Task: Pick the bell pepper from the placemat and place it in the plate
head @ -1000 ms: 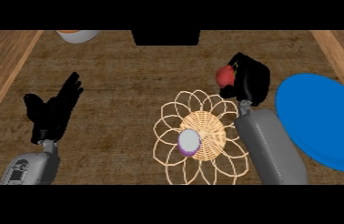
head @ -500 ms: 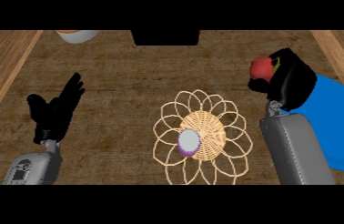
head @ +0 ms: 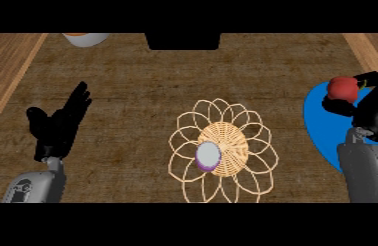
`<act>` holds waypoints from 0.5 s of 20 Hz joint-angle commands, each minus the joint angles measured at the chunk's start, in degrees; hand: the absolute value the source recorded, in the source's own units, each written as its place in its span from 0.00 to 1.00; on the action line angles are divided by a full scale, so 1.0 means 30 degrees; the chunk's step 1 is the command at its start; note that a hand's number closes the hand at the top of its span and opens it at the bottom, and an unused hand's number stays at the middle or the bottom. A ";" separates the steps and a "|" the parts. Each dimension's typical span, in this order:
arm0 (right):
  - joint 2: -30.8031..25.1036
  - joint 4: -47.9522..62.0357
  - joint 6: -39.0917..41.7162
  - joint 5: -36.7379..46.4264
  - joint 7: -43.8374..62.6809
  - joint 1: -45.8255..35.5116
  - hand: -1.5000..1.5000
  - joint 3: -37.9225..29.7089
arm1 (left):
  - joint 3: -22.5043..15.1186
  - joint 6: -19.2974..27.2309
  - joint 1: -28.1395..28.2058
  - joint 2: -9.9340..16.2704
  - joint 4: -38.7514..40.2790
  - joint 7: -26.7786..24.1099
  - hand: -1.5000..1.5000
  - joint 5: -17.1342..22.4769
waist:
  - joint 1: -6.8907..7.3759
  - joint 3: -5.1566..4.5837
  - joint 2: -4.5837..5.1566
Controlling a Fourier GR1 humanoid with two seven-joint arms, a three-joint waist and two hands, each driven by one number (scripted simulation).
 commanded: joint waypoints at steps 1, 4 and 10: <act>-0.1694 0.1346 -0.0250 -0.2126 -0.2011 0.0472 1.00 -0.1672 | 0.0045 0.0345 0.0137 -0.0460 0.0612 -0.0739 0.50 -0.0448 | 0.0032 0.0000 0.0027; -0.2713 0.2356 0.0815 -0.3616 -0.3199 0.1132 1.00 -0.2462 | 0.0002 -0.0070 0.0084 -0.0431 -0.0040 -0.0231 0.50 -0.0101 | 0.0044 0.0003 0.0018; -0.2170 0.5452 0.2236 -0.8123 -0.5649 0.0882 1.00 -0.4049 | 0.0137 -0.0191 -0.0363 -0.0381 0.1181 -0.0946 0.50 -0.0318 | 0.0031 0.0024 0.0099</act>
